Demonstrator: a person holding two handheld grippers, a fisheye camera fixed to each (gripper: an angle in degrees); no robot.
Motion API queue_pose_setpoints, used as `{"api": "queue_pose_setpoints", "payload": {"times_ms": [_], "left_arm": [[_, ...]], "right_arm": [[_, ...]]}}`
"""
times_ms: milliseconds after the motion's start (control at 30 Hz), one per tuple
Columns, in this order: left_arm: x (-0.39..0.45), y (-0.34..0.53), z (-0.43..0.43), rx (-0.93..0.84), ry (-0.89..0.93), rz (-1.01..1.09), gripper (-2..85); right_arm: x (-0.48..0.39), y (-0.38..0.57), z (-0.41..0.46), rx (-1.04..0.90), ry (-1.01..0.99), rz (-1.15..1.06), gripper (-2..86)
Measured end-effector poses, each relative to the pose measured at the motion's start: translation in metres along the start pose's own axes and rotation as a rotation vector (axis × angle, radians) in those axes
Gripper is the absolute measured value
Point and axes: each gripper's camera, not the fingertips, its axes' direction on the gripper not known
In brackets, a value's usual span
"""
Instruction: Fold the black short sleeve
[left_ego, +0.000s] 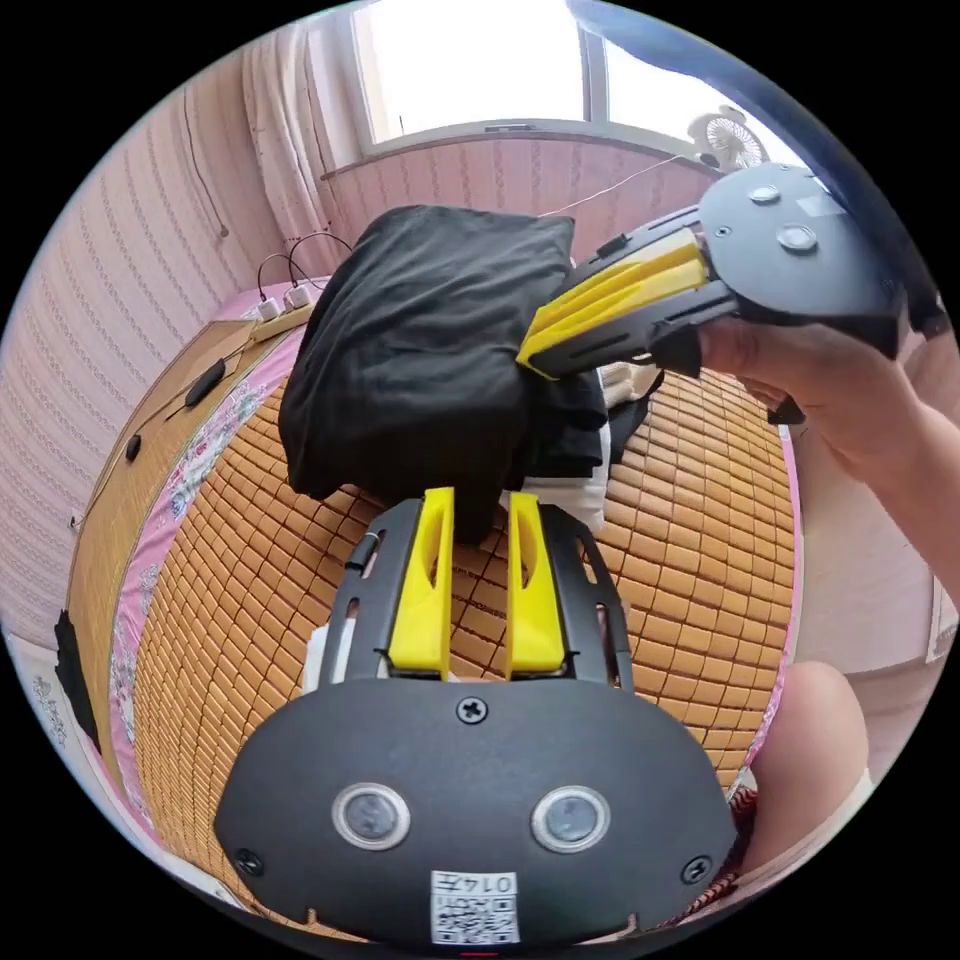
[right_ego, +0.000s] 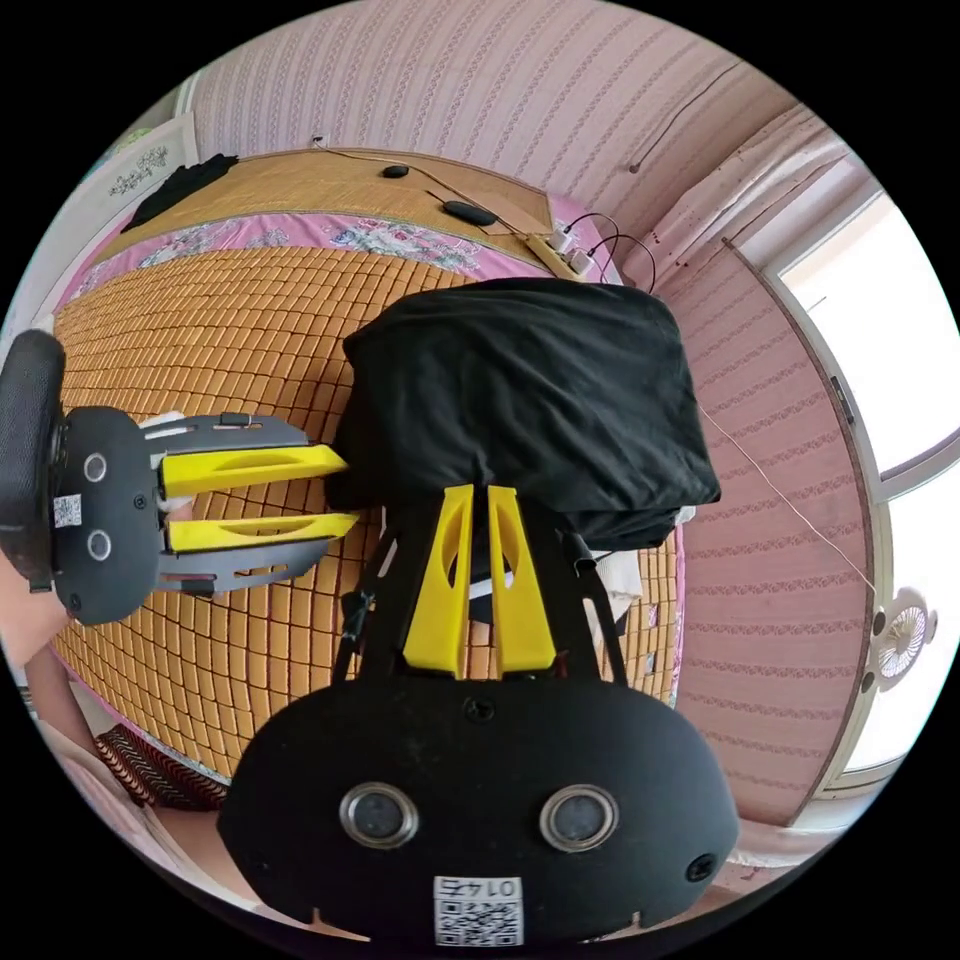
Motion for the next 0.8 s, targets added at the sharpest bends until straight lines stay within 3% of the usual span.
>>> {"api": "queue_pose_setpoints", "payload": {"times_ms": [167, 300, 533, 700, 800], "left_arm": [[-0.011, -0.018, -0.003, -0.059, 0.042, -0.116, -0.5], [-0.017, -0.001, -0.048, 0.062, 0.021, -0.125, -0.9], [-0.064, 0.070, -0.190, 0.323, -0.039, -0.207, -1.0], [-0.090, 0.146, -0.294, 0.415, -0.201, -0.275, -1.0], [-0.092, 0.200, -0.356, 0.489, -0.248, -0.342, -1.0]], "right_arm": [[0.004, 0.009, 0.003, 0.057, -0.008, -0.052, -0.8], [0.010, 0.004, -0.020, 0.167, -0.036, -0.070, -0.9], [-0.026, -0.049, -0.093, 0.425, -0.240, -0.173, -1.0], [-0.087, -0.086, -0.134, 0.576, -0.395, -0.268, -1.0], [-0.110, -0.080, -0.147, 0.727, -0.583, -0.239, -1.0]]}}
